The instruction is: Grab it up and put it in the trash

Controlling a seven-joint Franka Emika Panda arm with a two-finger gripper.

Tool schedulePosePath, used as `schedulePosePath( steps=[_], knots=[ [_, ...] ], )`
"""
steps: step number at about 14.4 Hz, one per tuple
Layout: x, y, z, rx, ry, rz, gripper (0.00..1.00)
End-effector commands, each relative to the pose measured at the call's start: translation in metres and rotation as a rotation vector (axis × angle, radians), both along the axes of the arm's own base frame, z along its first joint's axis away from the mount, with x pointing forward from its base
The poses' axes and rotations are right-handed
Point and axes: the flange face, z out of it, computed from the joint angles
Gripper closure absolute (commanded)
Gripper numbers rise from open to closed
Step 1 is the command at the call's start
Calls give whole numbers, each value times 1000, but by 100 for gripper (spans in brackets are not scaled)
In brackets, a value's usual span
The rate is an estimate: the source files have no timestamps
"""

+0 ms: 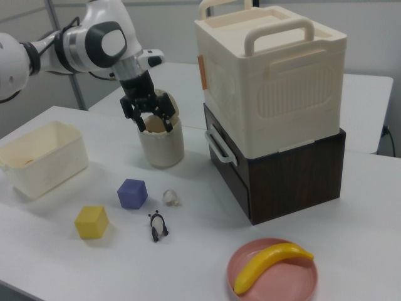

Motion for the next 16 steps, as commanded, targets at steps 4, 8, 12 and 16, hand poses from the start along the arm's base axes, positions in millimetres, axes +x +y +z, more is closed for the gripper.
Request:
schedulePosePath(
  steps=[4,8,12,16],
  knots=[
    [-14,10,-40,-18,49,58,0],
    [-26,12,-53,-21,81,55,0],
    [-29,10,-86,-49,72,86,0],
    [-25,5,-104,-76,99,103,0]
  ],
)
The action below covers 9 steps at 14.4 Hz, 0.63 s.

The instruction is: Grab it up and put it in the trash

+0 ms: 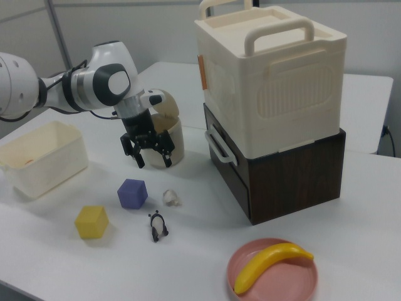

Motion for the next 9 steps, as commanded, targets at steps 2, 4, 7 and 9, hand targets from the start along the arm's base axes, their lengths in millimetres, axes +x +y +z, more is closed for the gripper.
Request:
schedulePosePath(
  steps=[2,4,7,9],
  knots=[
    [-1,-4,-19,-24,-4,33,0],
    [1,-14,-35,-45,17,36,0],
    [6,-18,-49,-47,11,43,0],
    [8,-27,-62,-56,25,40,0]
  ],
)
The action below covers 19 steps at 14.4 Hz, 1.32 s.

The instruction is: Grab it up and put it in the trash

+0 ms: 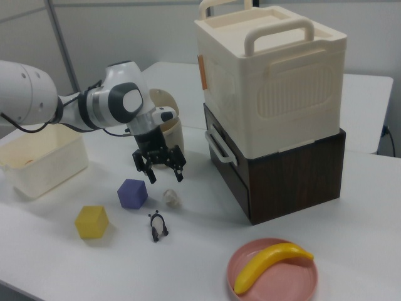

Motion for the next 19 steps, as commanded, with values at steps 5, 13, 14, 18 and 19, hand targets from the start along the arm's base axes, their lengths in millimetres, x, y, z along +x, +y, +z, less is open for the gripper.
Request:
schedulePosePath(
  steps=[5,13,14,18,19],
  knots=[
    [-1,-7,-20,-22,13,32,0],
    [-8,-8,-33,-48,86,194,5],
    [-11,-9,-39,-57,112,243,3],
    [-13,-14,-52,-95,171,372,2],
    [-13,-18,-55,-92,184,385,3]
  ],
)
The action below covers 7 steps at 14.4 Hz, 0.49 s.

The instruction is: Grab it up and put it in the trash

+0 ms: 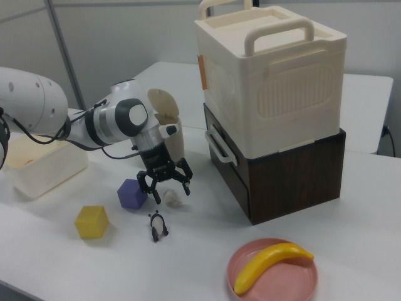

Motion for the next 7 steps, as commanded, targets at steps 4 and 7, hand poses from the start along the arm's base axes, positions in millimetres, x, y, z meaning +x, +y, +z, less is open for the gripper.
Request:
schedulePosePath(
  steps=[4,7],
  knots=[
    [-3,-5,-6,-3,50,161,2],
    [3,8,3,3,31,188,1]
  ],
)
